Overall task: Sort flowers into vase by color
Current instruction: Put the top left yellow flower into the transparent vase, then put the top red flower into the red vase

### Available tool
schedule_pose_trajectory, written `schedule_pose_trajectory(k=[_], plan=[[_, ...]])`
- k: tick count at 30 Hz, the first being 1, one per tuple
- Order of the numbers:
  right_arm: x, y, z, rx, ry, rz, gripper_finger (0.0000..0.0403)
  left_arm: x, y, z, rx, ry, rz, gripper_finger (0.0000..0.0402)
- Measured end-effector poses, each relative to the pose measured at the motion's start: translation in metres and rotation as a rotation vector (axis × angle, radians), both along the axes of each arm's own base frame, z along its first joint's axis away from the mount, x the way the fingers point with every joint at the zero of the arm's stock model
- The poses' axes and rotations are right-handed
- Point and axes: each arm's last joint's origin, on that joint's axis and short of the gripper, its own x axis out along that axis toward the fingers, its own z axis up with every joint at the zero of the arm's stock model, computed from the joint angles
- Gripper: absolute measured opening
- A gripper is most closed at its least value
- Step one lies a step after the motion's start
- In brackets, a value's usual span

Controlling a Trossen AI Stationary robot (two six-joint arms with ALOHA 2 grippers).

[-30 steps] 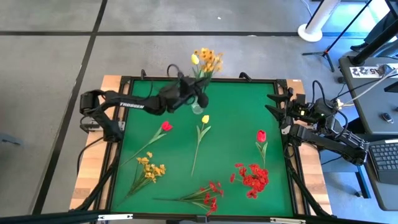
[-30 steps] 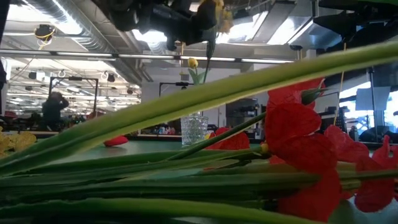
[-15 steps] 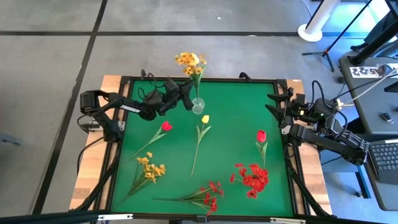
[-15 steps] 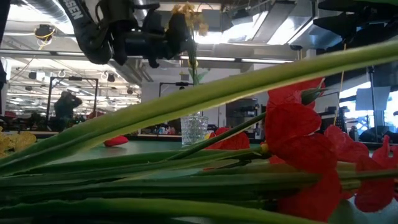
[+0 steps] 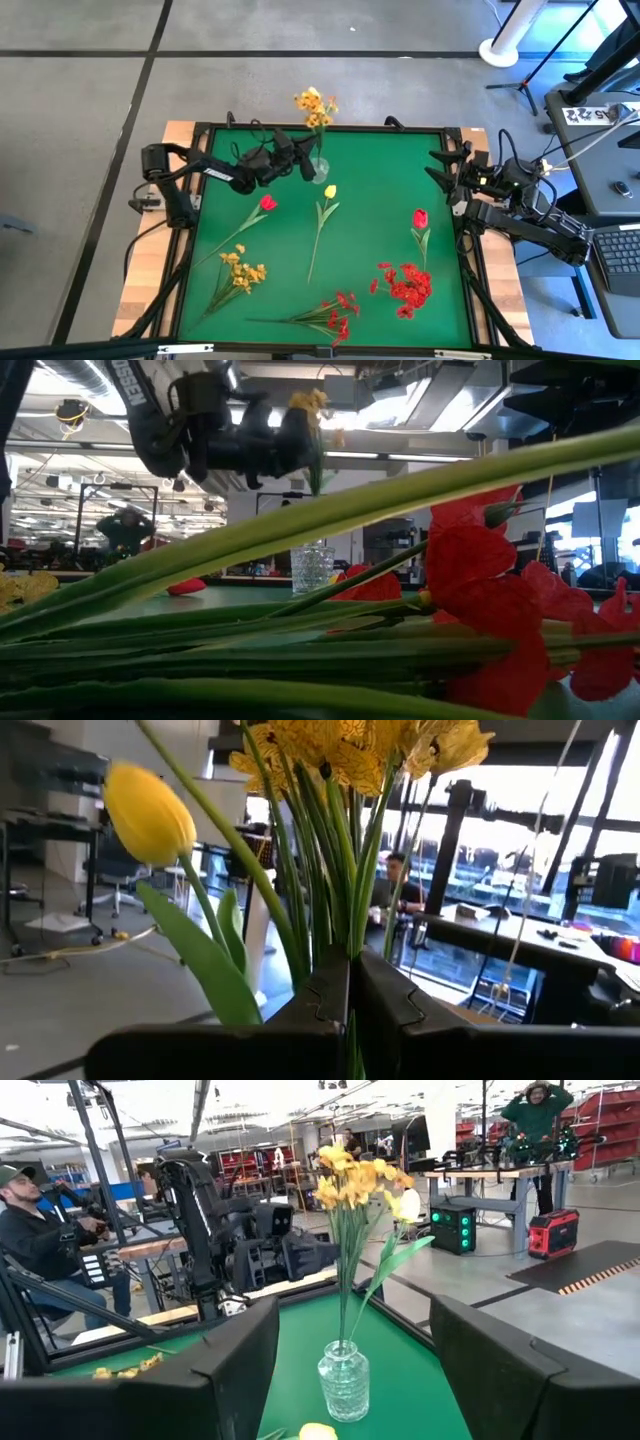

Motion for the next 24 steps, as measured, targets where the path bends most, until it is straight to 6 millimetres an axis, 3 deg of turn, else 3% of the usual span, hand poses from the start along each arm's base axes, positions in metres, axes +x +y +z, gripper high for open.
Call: schedule_pose_trajectory(k=[9, 14, 24], plan=[[0.000, 0.000, 0.000, 0.001, -0.001, -0.007, 0.0259, 0.009, -0.001, -0.017, 0.009, 0.106, -0.005, 0.0020], [0.000, 0.000, 0.000, 0.002, 0.002, -0.007, 0.0259, 0.014, -0.014, -0.022, 0.084, 0.245, -0.022, 0.0059], [0.000, 0.000, -0.001, -0.001, 0.006, -0.007, 0.0259, 0.009, -0.033, -0.018, -0.005, 0.409, 0.079, 0.0159]])
